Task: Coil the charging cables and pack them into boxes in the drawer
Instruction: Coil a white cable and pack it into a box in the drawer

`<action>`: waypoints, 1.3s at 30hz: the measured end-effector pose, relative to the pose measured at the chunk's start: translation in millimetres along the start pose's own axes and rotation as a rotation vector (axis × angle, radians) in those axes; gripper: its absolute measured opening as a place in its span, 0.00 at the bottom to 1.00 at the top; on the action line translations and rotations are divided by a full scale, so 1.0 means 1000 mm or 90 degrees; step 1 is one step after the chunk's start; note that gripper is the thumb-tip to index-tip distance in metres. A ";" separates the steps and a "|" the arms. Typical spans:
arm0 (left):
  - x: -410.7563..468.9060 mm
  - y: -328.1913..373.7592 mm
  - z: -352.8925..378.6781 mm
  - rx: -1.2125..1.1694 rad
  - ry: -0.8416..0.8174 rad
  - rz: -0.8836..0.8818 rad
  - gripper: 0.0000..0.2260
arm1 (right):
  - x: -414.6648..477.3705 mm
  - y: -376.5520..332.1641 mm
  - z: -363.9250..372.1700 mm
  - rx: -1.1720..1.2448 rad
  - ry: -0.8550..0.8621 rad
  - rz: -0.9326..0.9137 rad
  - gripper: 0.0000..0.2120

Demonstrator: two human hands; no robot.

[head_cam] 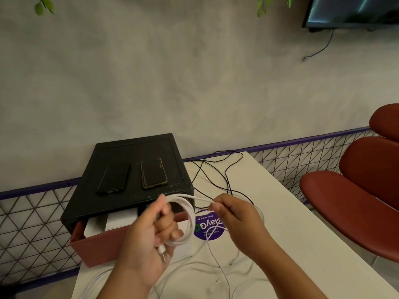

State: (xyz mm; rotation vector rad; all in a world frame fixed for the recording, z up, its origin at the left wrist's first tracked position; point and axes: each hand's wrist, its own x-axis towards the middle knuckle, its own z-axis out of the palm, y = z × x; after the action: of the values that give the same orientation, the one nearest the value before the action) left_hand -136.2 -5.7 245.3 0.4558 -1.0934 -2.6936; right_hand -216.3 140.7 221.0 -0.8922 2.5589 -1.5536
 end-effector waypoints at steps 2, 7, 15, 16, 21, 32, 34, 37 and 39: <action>0.003 0.007 -0.003 -0.066 0.011 -0.005 0.10 | 0.001 0.009 -0.002 -0.104 -0.016 0.033 0.08; 0.003 0.012 -0.004 -0.066 -0.040 0.017 0.16 | -0.009 0.023 0.013 -0.236 -0.089 0.035 0.09; 0.005 0.008 -0.005 0.145 -0.018 0.128 0.14 | -0.021 -0.001 0.014 -0.254 -0.224 -0.059 0.12; 0.006 0.005 -0.006 0.174 -0.014 0.143 0.13 | -0.022 -0.007 0.013 -0.241 -0.249 -0.074 0.12; 0.018 -0.014 -0.021 0.526 0.049 0.276 0.14 | -0.026 -0.028 0.008 -0.158 -0.326 -0.128 0.13; -0.007 -0.020 -0.010 0.554 -0.208 0.087 0.21 | -0.013 -0.022 -0.008 0.040 -0.014 -0.076 0.12; -0.010 -0.018 -0.008 0.490 -0.245 0.036 0.24 | -0.010 -0.020 -0.006 0.095 -0.002 -0.060 0.09; -0.005 -0.018 -0.012 0.337 -0.276 0.013 0.22 | -0.008 -0.015 0.002 0.075 -0.004 -0.110 0.20; -0.001 -0.021 -0.017 0.255 -0.282 0.000 0.21 | -0.008 -0.011 0.011 0.131 -0.032 -0.116 0.27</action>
State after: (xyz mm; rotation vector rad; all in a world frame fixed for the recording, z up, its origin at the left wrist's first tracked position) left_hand -130.7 -0.9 219.4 -0.1005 -1.7608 -2.6380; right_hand -200.9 131.7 222.5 -1.1491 2.2871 -1.7757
